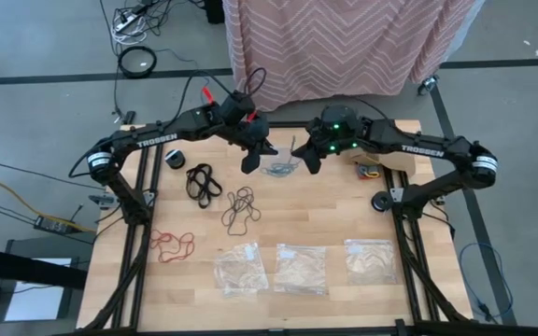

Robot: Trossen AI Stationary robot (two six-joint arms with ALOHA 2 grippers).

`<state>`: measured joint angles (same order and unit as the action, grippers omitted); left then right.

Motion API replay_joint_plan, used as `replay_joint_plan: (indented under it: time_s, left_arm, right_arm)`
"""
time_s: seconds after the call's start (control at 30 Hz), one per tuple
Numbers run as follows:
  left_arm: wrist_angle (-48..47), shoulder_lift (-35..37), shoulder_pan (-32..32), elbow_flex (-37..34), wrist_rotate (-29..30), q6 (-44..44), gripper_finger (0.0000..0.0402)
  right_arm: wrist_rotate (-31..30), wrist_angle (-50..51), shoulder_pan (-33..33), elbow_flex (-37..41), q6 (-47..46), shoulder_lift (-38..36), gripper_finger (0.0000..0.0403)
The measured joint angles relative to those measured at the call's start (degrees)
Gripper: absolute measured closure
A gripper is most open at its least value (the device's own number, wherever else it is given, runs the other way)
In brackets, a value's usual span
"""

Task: Sort rubber bands
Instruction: Put the blue rubber band into the top transparent zip bag

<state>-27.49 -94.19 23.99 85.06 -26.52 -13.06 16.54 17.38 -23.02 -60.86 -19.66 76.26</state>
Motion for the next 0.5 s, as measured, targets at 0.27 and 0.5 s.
replay_joint_plan:
  time_s: [0.27, 0.5]
  left_arm:
    - [-0.6, 0.0, 0.0, 0.0, 0.1, 0.3, 0.0402]
    - [-0.7, 0.0, 0.0, 0.0, -0.1, 0.4, 0.0402]
  right_arm:
    - [1.2, -6.1, 3.3, 0.0, 0.4, 5.1, 0.0403]
    - [1.2, -6.2, 5.5, 0.0, 8.9, 5.3, 0.0366]
